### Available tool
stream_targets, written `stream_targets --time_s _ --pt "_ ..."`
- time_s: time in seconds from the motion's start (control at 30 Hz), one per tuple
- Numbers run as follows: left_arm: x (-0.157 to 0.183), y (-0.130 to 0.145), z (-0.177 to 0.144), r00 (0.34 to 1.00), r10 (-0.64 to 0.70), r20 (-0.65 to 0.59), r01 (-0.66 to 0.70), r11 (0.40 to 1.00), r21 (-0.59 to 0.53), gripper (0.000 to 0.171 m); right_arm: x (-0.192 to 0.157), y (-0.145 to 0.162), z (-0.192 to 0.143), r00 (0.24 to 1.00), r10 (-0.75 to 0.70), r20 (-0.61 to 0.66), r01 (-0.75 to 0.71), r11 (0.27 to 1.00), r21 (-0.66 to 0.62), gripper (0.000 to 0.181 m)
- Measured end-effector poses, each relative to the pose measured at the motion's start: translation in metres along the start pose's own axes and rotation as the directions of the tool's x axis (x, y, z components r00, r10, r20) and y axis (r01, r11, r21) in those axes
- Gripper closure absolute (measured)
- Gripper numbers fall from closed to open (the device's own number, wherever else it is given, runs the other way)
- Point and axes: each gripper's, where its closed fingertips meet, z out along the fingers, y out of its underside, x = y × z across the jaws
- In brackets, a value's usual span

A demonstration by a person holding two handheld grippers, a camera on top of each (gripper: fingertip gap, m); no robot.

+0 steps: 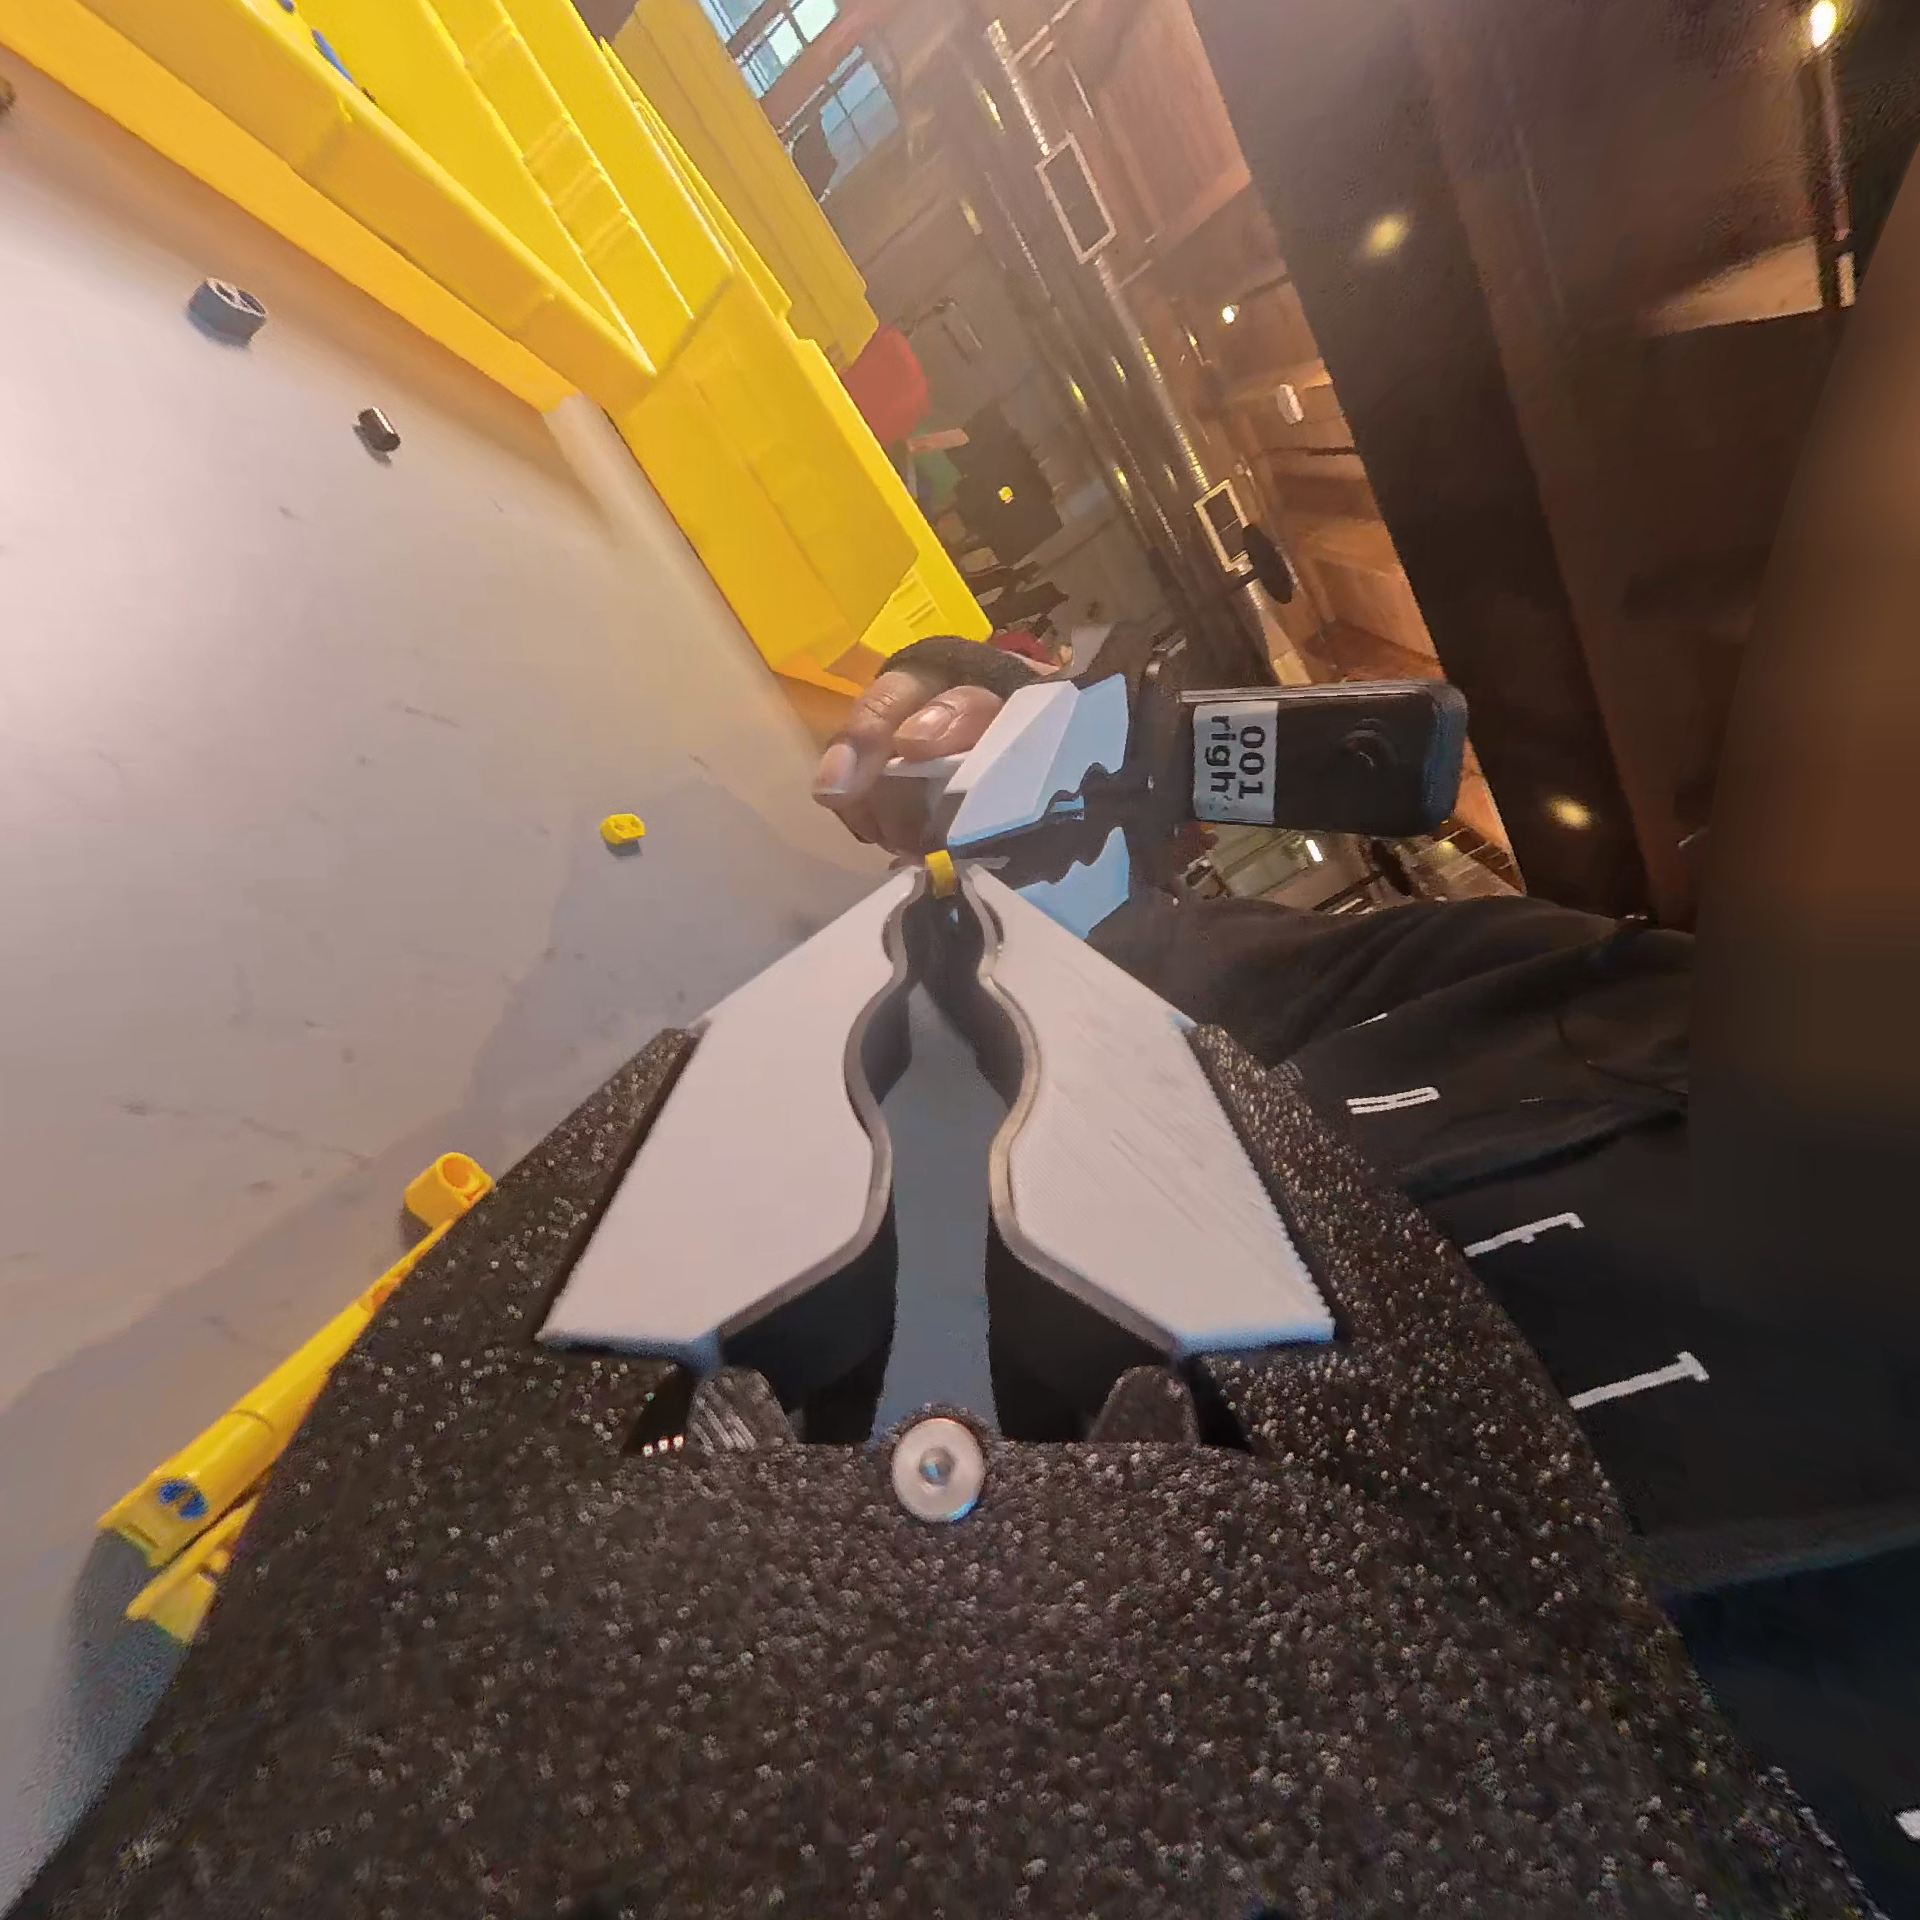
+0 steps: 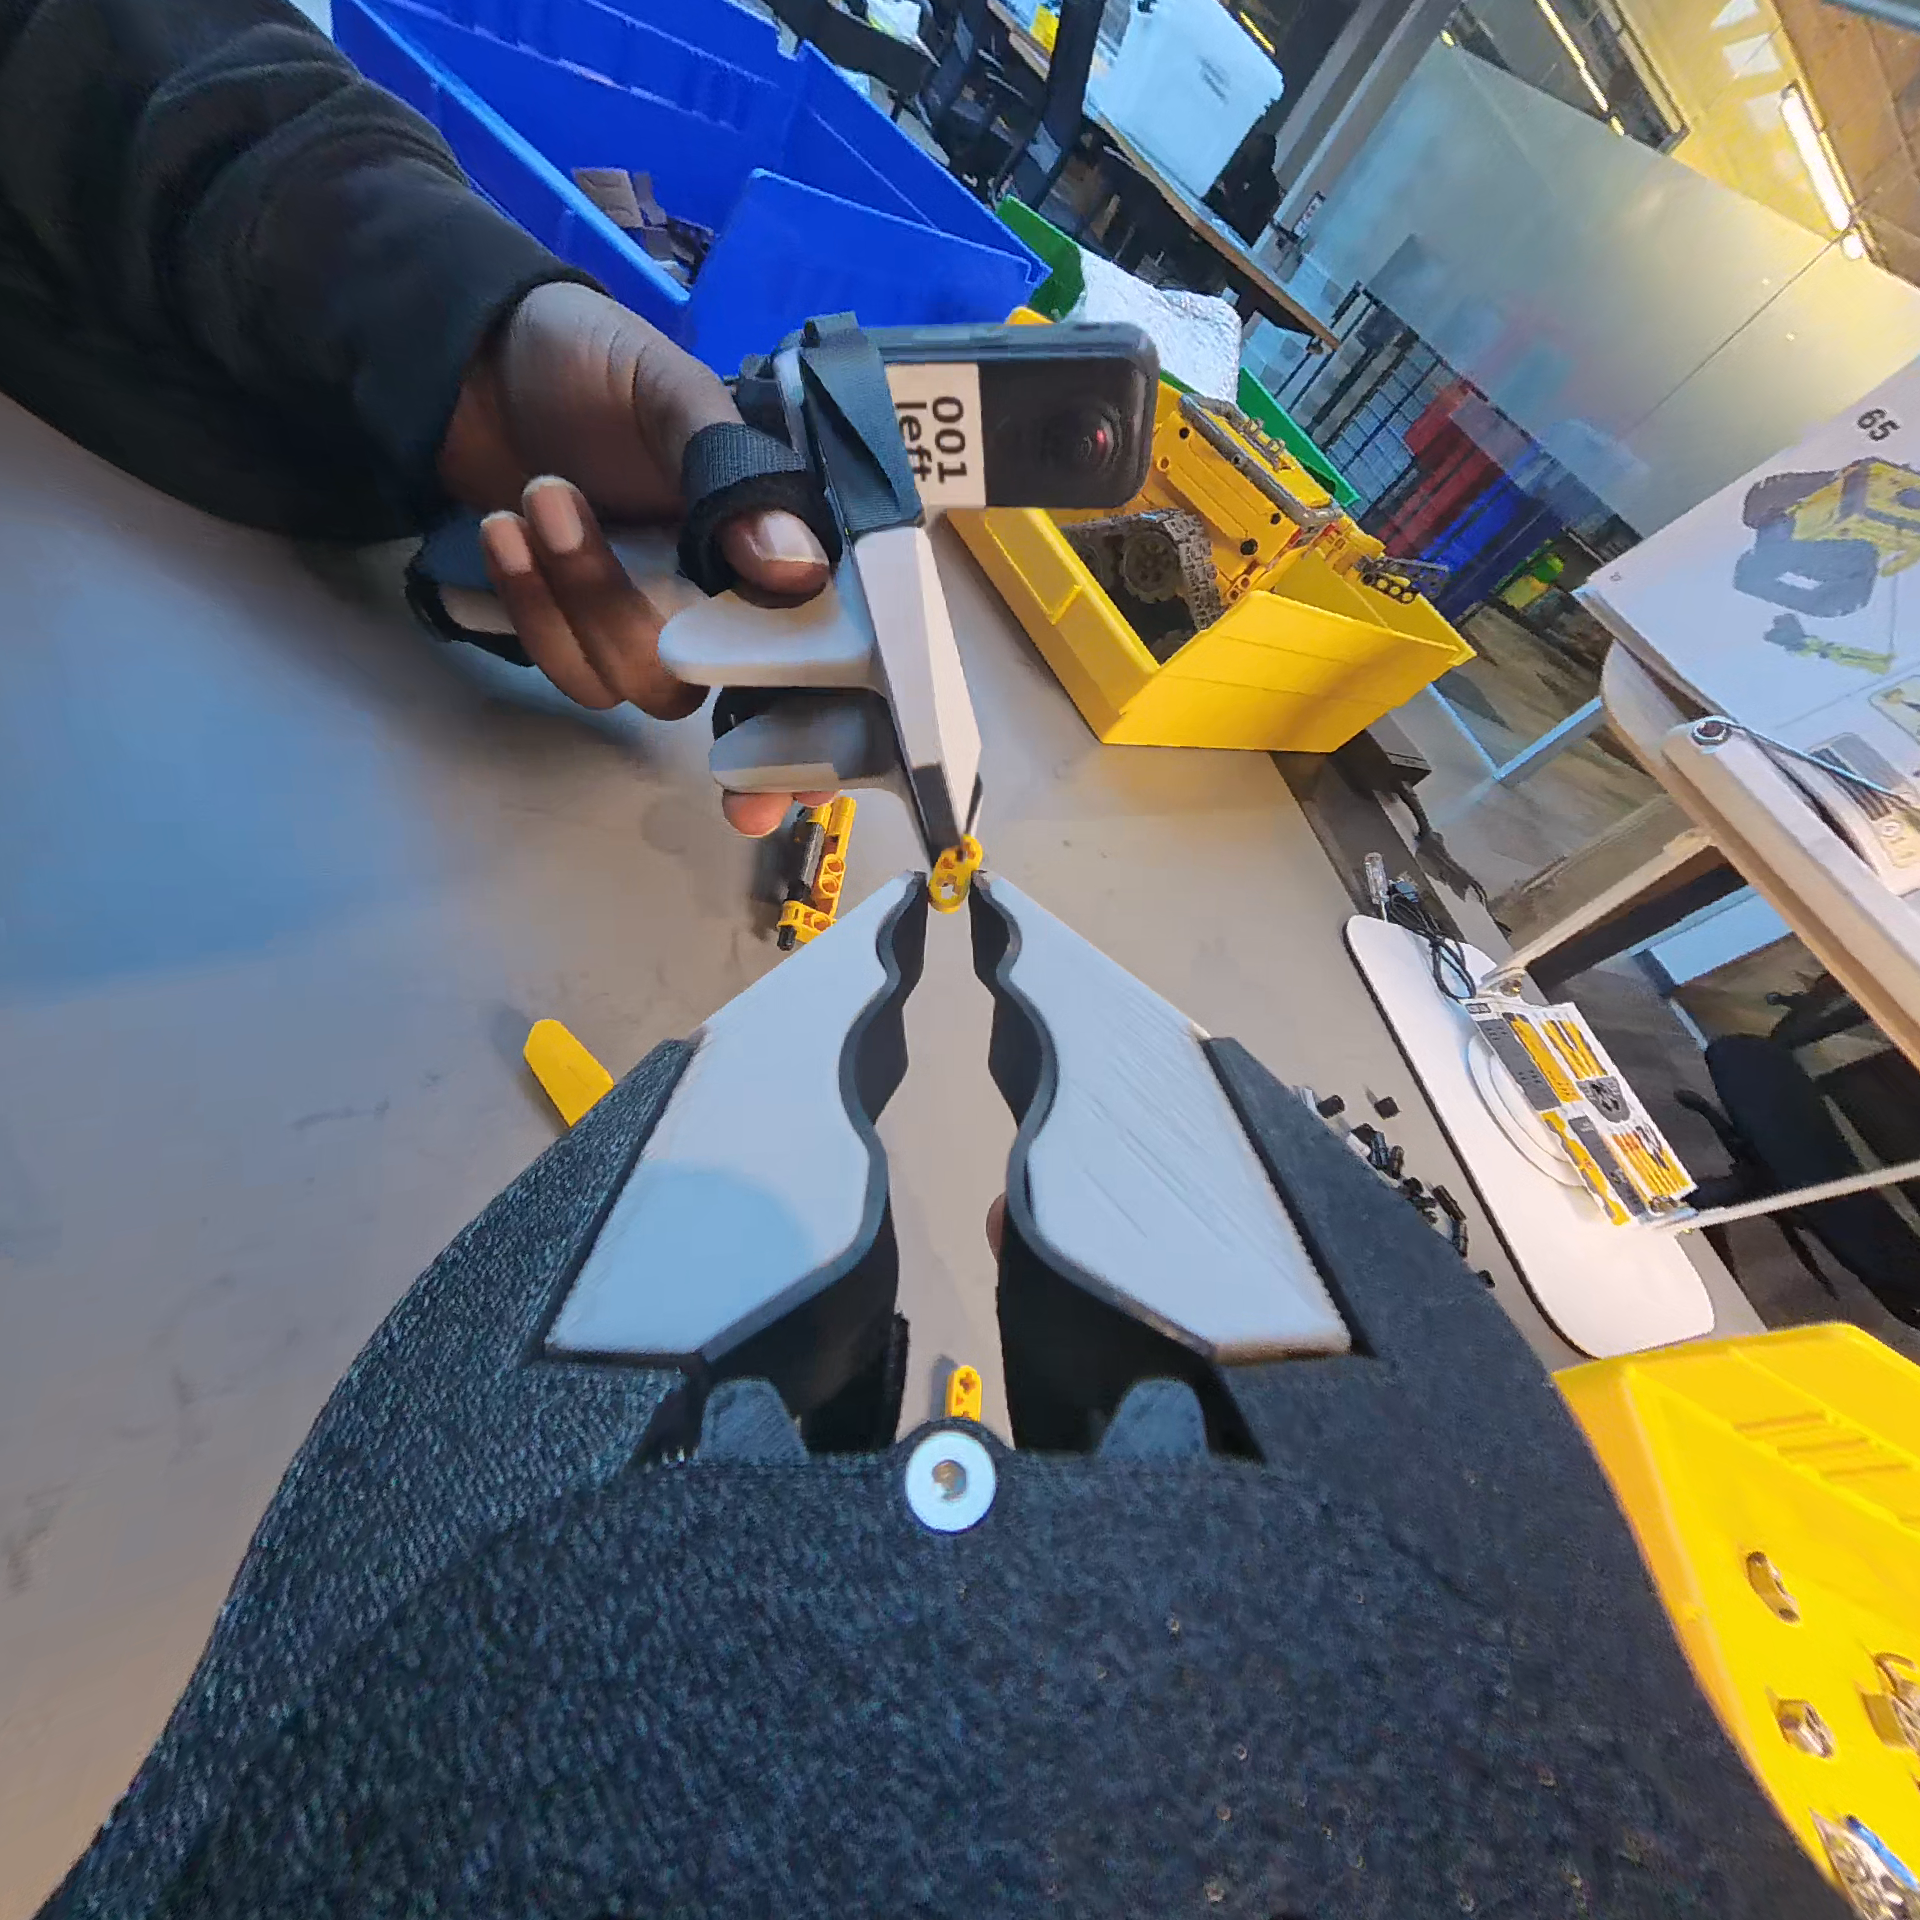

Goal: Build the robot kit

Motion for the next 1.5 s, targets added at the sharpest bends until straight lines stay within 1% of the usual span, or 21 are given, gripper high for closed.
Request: stream_targets --time_s 0.07,0.13,0.3,0.4,0.53,0.7,0.8,0.9,0.97,1.07,1.13,1.3,1.5 --pt "-0.001 0.001 -0.001 0.999 0.04 0.029 -0.039 0.999 -0.012 0.168 -0.001 0.001 0.002 1.0 -0.02 -0.011 0.02 1.0 -0.015 0.173" --pt "-0.005 0.003 -0.001 0.997 0.058 0.057 -0.055 0.998 -0.038 0.169 -0.003 0.002 0.002 1.0 -0.03 0.003 0.03 0.999 -0.027 0.173" --pt "-0.014 0.021 -0.002 0.995 0.037 0.091 -0.022 0.988 -0.155 0.169 -0.02 0.013 0.002 0.988 -0.121 0.095 0.128 0.989 -0.072 0.17" --pt "-0.018 0.029 0.0 0.994 0.026 0.103 -0.005 0.98 -0.197 0.169 -0.023 0.011 0.002 0.984 -0.143 0.107 0.151 0.986 -0.068 0.164" --pt "-0.015 0.035 0.003 0.997 0.004 0.083 0.014 0.975 -0.221 0.169 -0.033 0.019 0.003 0.965 -0.217 0.15 0.233 0.967 -0.099 0.163" --pt "-0.017 0.038 0.003 0.996 -0.02 0.087 0.04 0.972 -0.231 0.169 -0.035 0.02 0.003 0.956 -0.249 0.156 0.266 0.959 -0.098 0.167" --pt "-0.016 0.036 0.003 0.996 -0.044 0.071 0.059 0.975 -0.213 0.169 -0.035 0.021 0.004 0.959 -0.238 0.154 0.255 0.962 -0.101 0.167" --pt "-0.012 0.027 0.002 0.998 -0.033 0.046 0.041 0.985 -0.167 0.167 -0.026 0.016 0.004 0.986 -0.104 0.131 0.116 0.99 -0.086 0.167" --pt "-0.007 0.022 0.002 1.0 -0.01 0.027 0.013 0.99 -0.142 0.161 -0.02 0.013 0.004 0.993 -0.022 0.117 0.03 0.997 -0.068 0.167" --pt "-0.002 0.017 0.003 1.0 0.004 0.009 -0.003 0.993 -0.115 0.16 -0.015 0.007 0.003 0.992 0.057 0.114 -0.053 0.998 -0.033 0.167" --pt "-0.001 0.016 0.003 1.0 0.003 0.006 -0.002 0.994 -0.111 0.165 -0.015 0.003 0.003 0.991 0.076 0.113 -0.074 0.997 -0.017 0.167" --pt "-0.003 0.02 0.002 0.999 0.027 0.028 -0.023 0.989 -0.144 0.168 -0.015 0.003 0.005 0.993 0.072 0.093 -0.07 0.997 -0.028 0.167" --pt "-0.01 0.043 0.004 0.998 0.015 0.061 0.002 0.96 -0.281 0.169 -0.036 0.011 0.001 0.977 -0.101 0.189 0.114 0.992 -0.057 0.166"
